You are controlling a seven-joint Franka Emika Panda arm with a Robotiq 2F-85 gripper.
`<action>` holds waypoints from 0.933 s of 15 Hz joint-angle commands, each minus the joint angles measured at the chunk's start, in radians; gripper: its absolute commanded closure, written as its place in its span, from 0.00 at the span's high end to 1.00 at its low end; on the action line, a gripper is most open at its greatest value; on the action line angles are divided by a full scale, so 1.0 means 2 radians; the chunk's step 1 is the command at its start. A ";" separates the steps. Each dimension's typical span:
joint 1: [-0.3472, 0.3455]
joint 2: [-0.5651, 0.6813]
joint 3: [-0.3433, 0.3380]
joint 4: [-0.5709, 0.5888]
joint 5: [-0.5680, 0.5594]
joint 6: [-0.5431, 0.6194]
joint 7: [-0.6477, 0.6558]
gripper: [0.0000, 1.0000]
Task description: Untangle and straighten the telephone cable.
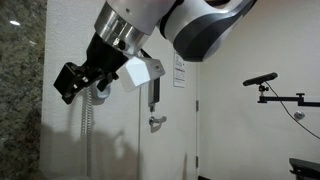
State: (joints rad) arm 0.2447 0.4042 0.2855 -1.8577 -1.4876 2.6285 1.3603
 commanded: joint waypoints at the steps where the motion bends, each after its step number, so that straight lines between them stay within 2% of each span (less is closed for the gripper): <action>1: -0.012 -0.006 0.006 -0.015 0.022 0.032 -0.070 1.00; 9: -0.026 0.016 0.013 -0.021 0.059 0.105 -0.222 1.00; 14: -0.031 0.033 0.016 -0.025 0.099 0.097 -0.293 1.00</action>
State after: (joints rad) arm 0.2064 0.4657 0.2994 -1.8911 -1.3419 2.8183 0.8680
